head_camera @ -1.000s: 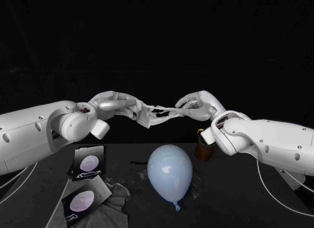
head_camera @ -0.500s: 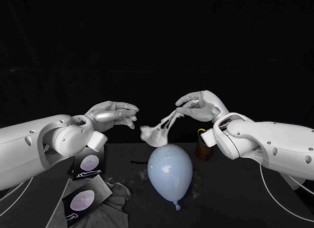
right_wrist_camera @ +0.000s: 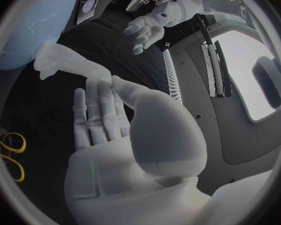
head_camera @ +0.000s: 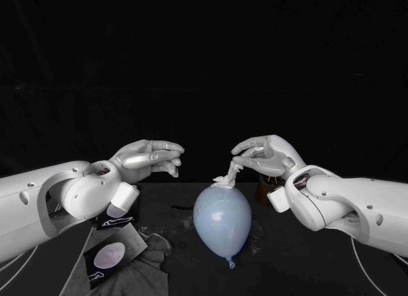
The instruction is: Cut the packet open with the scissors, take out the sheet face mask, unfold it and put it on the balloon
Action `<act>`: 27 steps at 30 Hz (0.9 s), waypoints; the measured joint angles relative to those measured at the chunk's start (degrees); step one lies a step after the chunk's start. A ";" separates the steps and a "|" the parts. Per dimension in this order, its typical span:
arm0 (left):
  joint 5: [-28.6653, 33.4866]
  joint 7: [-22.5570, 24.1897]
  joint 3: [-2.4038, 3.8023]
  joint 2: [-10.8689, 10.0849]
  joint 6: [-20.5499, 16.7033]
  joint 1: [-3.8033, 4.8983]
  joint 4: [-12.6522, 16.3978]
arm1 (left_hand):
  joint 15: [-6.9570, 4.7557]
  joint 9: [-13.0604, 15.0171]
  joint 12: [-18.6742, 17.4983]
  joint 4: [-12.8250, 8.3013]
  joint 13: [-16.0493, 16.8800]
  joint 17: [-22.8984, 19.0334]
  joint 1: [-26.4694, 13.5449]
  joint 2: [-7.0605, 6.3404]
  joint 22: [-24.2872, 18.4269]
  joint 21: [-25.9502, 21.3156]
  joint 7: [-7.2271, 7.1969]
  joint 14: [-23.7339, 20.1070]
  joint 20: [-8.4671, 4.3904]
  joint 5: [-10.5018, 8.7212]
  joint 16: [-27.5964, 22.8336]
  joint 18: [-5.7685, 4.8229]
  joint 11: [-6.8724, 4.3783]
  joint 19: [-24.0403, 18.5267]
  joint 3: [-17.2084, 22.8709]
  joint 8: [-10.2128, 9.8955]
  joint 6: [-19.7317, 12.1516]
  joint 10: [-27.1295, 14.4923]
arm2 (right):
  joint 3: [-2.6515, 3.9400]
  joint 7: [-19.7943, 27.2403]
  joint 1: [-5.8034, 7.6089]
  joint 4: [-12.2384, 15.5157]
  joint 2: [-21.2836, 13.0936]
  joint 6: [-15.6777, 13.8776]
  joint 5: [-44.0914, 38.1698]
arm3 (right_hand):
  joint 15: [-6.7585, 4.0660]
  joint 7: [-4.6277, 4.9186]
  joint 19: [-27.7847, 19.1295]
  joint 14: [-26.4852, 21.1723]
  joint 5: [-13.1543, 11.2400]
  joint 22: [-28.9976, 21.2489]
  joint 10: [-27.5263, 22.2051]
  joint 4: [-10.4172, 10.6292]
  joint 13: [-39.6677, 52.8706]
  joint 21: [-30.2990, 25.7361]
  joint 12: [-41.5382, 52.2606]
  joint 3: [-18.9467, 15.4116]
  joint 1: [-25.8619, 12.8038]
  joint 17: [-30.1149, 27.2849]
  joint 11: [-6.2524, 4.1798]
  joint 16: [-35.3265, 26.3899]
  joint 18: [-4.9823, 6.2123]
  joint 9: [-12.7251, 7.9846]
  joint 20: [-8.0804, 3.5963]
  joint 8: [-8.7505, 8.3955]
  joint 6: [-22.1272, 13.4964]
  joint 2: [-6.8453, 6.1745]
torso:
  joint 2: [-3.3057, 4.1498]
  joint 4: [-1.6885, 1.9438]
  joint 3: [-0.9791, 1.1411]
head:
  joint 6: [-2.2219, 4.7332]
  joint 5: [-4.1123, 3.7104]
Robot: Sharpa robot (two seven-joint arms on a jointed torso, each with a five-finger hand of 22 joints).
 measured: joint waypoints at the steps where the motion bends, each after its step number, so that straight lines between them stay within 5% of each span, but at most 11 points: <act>1: 0.02 0.09 -0.03 -0.34 0.00 -0.24 0.52 | 0.00 -0.02 0.00 0.00 0.00 0.00 0.00 0.00 0.05 0.00 0.00 0.00 0.00 0.00 0.00 0.00 0.00 0.00 0.00 0.00 0.00 0.00 | 0.00 0.00 -0.19 0.77 -0.46 0.03 0.07 | 0.00 0.00 0.00 0.00 0.00 0.01 0.00 0.00 0.02 0.00 0.00 0.00 0.00 0.00 0.00 0.00 -0.01 0.00 0.00 0.00 0.00 0.00 | -0.01 0.00 0.00 | -0.15 -0.12; 9: -2.99 1.62 -1.16 -0.92 -1.44 -2.85 1.86 | 0.31 -2.25 -0.48 -0.23 -1.00 -0.74 -0.98 -0.48 0.30 -0.47 0.39 -1.79 1.13 0.00 -0.22 -0.01 -0.16 -2.36 -0.10 -0.13 2.22 -2.14 | 0.03 0.02 -0.78 3.16 -1.74 0.14 0.18 | -0.09 0.00 0.00 -0.29 -0.19 0.33 -0.20 -0.15 0.06 0.22 0.22 -0.15 0.07 0.10 0.00 0.22 -0.05 -0.01 0.00 0.23 0.00 0.08 | -0.14 -0.01 0.01 | -0.51 -0.94; 16: -12.71 3.62 -1.44 1.63 -7.95 -5.37 -0.62 | 2.85 -7.30 -6.01 3.27 -6.02 -2.66 -5.80 -4.97 -5.10 -8.87 0.59 -9.23 3.81 0.02 -3.22 -0.01 1.64 -6.86 -1.98 -3.83 4.04 -7.56 | 0.03 0.28 -0.93 4.03 -1.94 -0.02 0.19 | -0.09 -0.01 0.01 -0.29 0.04 0.68 -0.30 -0.15 0.06 0.45 0.50 -0.15 0.08 0.19 0.10 0.51 -0.39 0.04 0.00 0.45 0.01 0.08 | -0.09 0.07 -0.02 | -0.48 -1.12; 21: -19.99 4.75 -1.47 4.57 -12.94 -5.97 -4.61 | 4.52 -11.75 -9.59 5.17 -10.90 -5.57 -6.35 -8.22 -11.89 -18.42 0.85 -16.27 7.21 0.02 -6.40 -0.02 2.19 -8.81 -3.41 -7.25 5.32 -7.04 | 0.03 0.50 -0.96 4.56 -2.14 -0.23 0.19 | -0.08 -0.01 0.01 -0.30 0.05 0.75 -0.30 -0.15 0.07 0.45 0.50 -0.15 0.15 0.19 0.12 0.51 -0.40 0.06 0.00 0.45 0.01 0.15 | -0.01 0.09 -0.07 | -0.52 -1.24; 24: -24.96 5.27 -1.45 6.77 -15.18 -6.09 -7.45 | 5.44 -13.94 -11.74 5.92 -13.75 -8.03 -5.93 -8.72 -16.07 -24.42 0.86 -19.82 9.08 0.02 -9.08 -0.58 2.59 -10.77 -5.50 -9.05 5.75 -6.64 | 0.04 0.62 -0.97 4.61 -2.07 -0.36 0.19 | -0.08 -0.01 0.01 -0.30 0.05 0.75 -0.32 -0.15 0.07 0.45 0.50 -0.15 0.15 0.19 0.14 0.51 -0.41 0.06 0.00 0.45 0.01 0.15 | -0.01 0.09 -0.09 | -0.73 -1.25; 27: -29.57 5.62 -1.41 8.87 -16.67 -6.14 -9.89 | 6.36 -15.54 -13.76 6.39 -16.23 -10.69 -5.55 -9.05 -19.30 -28.82 0.62 -21.72 9.30 0.01 -11.99 -1.33 3.25 -11.97 -8.01 -10.47 6.58 -6.38 | 0.04 0.69 -0.97 4.54 -1.89 -0.44 0.19 | -0.08 -0.01 0.01 -0.30 0.04 0.83 -0.34 -0.15 0.11 0.45 0.50 -0.15 0.15 0.19 0.17 0.50 -0.42 0.06 0.00 0.45 0.01 0.16 | -0.01 0.08 -0.09 | -1.09 -1.25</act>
